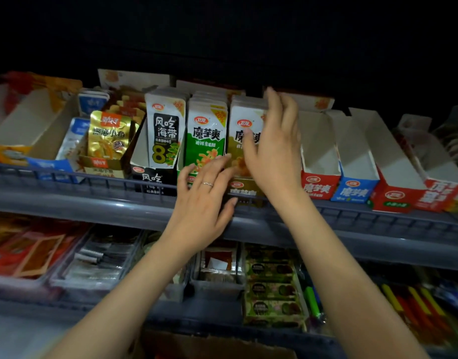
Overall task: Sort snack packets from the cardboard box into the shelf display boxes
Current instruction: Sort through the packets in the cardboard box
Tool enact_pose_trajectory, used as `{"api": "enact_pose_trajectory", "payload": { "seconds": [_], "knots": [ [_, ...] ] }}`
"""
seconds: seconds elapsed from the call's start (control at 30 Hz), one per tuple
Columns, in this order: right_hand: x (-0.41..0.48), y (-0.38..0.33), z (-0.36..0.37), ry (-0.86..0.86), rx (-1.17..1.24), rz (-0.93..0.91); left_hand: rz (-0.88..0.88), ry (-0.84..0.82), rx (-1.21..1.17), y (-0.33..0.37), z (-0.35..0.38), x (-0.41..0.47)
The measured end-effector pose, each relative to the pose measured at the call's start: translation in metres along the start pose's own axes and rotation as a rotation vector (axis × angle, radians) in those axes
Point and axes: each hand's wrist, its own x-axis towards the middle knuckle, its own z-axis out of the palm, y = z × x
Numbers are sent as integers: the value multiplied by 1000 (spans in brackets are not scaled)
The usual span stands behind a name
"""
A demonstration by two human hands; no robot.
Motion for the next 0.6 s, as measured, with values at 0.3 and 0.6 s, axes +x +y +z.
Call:
{"api": "enact_pose_trajectory", "payload": {
  "seconds": [0.3, 0.6],
  "knots": [
    [-116, 11, -47, -111, 147, -482, 249, -335, -149, 20, -31, -61],
    [-340, 37, -70, -1371, 104, -120, 317, -1215, -8, 38, -5, -206]
  ]
}}
